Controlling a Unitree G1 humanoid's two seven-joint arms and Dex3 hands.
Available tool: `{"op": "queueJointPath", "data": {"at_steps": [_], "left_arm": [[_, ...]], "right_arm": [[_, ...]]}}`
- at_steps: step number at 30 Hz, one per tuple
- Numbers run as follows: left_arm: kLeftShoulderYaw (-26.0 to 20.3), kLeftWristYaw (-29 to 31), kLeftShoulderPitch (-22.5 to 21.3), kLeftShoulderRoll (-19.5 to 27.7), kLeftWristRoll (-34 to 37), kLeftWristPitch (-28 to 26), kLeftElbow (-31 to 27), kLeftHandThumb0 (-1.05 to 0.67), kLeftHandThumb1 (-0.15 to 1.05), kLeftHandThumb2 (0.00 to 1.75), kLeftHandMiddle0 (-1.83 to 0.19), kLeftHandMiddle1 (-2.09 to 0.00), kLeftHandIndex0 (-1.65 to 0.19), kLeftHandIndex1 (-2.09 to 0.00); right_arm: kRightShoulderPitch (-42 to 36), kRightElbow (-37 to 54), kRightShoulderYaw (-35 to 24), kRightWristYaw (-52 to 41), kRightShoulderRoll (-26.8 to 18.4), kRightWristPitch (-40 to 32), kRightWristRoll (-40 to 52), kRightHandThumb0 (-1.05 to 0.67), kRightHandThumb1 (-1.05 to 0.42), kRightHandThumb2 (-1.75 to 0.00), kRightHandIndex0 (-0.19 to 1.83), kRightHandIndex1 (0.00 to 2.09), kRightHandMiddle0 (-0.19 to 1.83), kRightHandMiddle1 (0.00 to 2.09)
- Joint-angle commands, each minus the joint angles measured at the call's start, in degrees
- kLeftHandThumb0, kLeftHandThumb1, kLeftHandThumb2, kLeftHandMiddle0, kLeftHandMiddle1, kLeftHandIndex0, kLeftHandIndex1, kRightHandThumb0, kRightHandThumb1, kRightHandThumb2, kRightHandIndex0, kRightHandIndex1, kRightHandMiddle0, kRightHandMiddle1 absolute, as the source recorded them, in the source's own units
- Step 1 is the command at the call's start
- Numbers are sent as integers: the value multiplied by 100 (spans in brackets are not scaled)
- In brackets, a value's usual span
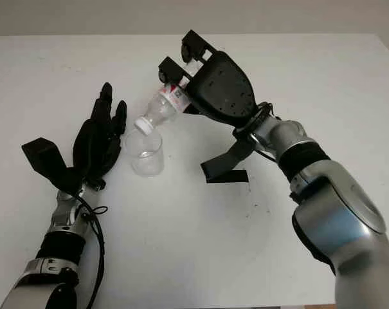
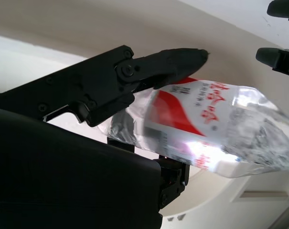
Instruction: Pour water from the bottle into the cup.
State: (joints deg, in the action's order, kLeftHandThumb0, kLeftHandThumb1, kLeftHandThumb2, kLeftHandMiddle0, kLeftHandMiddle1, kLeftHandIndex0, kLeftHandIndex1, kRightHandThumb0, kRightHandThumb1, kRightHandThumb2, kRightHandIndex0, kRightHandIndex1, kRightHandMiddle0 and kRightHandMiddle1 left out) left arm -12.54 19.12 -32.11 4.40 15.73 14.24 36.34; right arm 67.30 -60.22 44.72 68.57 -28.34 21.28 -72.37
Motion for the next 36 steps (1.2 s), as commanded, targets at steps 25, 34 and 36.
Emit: {"op": "queueJointPath", "data": {"at_steps": [25,34,36], "left_arm": [[7,-9,227,-96,29,-31,201,-87,105,69,16,-5,19,-3],[-12,35,187,-58,32,-13,269,-88,105,68,16,-5,19,-3],[-17,56,175,-49,37,-3,285,-87,105,68,16,-6,19,-3]], "right_arm": [[313,26,333,401,14,-443,-174,-50,-105,-40,115,209,44,209],[-2,16,-238,-54,32,102,788,-51,-105,-45,118,209,60,209],[-118,33,-431,-169,34,256,1085,-51,-105,-44,121,209,72,209]]}}
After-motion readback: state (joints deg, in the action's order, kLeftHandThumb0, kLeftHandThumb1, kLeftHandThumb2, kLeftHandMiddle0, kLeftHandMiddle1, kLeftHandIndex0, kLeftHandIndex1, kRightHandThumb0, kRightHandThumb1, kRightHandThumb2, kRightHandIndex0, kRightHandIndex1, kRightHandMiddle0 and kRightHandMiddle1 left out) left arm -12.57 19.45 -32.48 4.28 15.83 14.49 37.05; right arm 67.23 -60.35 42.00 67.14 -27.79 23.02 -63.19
